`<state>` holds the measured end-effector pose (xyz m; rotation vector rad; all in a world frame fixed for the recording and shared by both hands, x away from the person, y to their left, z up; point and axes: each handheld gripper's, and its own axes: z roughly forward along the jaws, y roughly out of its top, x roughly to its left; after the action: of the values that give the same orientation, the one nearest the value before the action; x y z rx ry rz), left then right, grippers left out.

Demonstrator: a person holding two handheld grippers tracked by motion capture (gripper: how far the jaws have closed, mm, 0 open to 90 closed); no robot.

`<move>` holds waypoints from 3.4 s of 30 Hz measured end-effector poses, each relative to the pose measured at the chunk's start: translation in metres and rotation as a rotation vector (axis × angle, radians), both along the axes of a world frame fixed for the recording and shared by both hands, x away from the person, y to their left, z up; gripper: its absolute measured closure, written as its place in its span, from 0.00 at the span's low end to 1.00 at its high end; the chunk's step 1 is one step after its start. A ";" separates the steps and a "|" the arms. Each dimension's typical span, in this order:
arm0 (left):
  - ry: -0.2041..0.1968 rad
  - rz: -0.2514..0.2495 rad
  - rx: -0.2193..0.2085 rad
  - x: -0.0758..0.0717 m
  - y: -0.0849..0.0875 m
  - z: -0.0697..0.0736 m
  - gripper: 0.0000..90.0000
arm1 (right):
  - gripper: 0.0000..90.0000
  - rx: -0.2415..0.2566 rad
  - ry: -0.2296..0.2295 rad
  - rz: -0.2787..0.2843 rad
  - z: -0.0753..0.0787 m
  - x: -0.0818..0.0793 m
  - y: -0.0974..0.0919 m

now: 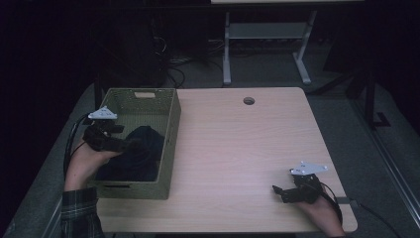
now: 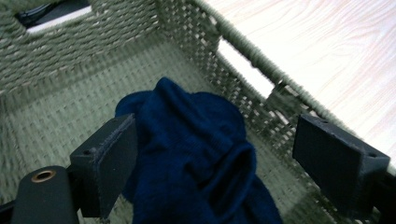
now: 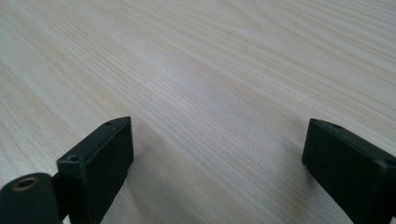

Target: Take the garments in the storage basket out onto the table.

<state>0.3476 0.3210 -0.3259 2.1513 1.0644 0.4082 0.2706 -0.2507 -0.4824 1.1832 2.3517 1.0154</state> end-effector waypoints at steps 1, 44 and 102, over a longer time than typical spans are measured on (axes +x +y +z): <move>0.002 0.009 -0.005 0.000 0.001 -0.002 0.15 | 0.10 0.000 0.000 0.000 0.000 0.000 0.000; 0.170 0.050 0.116 0.023 0.017 -0.053 0.31 | 0.10 0.000 0.000 0.000 0.000 0.000 0.000; 0.123 -0.050 0.103 0.016 0.017 0.069 0.83 | 0.10 0.001 0.003 -0.002 0.000 0.000 0.000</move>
<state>0.3636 0.3375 -0.2571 2.3144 1.0748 0.3169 0.2703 -0.2506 -0.4823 1.1879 2.3516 1.0153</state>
